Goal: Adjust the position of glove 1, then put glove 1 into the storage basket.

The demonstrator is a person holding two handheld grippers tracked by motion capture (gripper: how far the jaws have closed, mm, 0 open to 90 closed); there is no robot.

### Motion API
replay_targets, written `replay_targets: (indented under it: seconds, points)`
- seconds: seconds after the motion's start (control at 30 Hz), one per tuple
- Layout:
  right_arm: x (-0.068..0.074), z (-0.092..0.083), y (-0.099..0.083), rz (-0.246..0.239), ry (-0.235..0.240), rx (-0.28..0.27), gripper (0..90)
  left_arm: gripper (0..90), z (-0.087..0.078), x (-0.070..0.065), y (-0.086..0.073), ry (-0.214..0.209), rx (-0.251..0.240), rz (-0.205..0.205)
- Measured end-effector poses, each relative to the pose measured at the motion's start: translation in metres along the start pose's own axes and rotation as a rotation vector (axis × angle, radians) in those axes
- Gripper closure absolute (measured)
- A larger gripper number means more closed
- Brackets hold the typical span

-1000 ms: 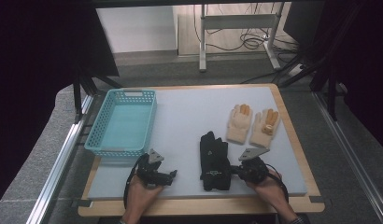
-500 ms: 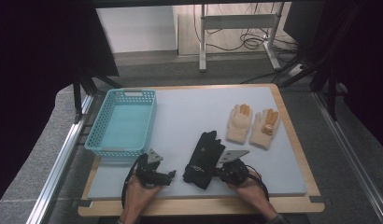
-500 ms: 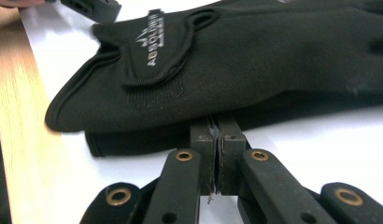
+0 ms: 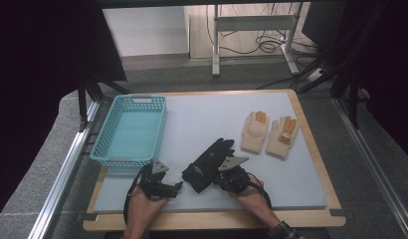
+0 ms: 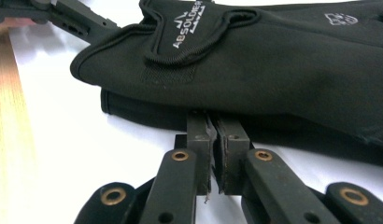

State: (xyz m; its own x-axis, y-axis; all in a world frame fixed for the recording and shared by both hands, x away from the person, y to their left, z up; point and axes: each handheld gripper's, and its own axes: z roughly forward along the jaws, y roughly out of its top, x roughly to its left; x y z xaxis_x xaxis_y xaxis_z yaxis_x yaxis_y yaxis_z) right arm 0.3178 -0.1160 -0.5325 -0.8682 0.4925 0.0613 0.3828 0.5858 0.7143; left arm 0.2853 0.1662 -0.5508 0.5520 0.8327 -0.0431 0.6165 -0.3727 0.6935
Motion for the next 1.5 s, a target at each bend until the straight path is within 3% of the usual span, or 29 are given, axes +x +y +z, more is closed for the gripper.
replay_targets:
  seconds: [0.23, 0.43, 0.87, 1.07, 1.23, 1.5]
  points:
    - [-0.011, -0.02, -0.008, 0.02, -0.04, -0.022, 76.3, 2.7, 0.001, 0.0, 0.0, -0.001, -0.006, -0.012]
    - [-0.028, -0.042, -0.016, 0.047, -0.105, -0.047, 63.1, 2.6, 0.001, 0.0, 0.0, -0.003, -0.007, -0.012]
    - [-0.066, -0.081, -0.045, 0.161, -0.249, -0.071, 34.1, 2.6, 0.001, 0.0, 0.0, -0.004, -0.007, -0.013]
    - [-0.081, -0.095, -0.064, 0.206, -0.319, -0.06, 28.1, 2.6, 0.001, 0.0, 0.0, -0.004, -0.007, -0.013]
    - [-0.089, -0.096, -0.08, 0.226, -0.37, -0.026, 26.2, 2.5, 0.001, 0.0, 0.0, -0.005, -0.006, -0.013]
    - [-0.088, -0.095, -0.082, 0.215, -0.377, -0.037, 25.3, 2.0, 0.001, 0.0, 0.0, -0.008, -0.003, -0.01]
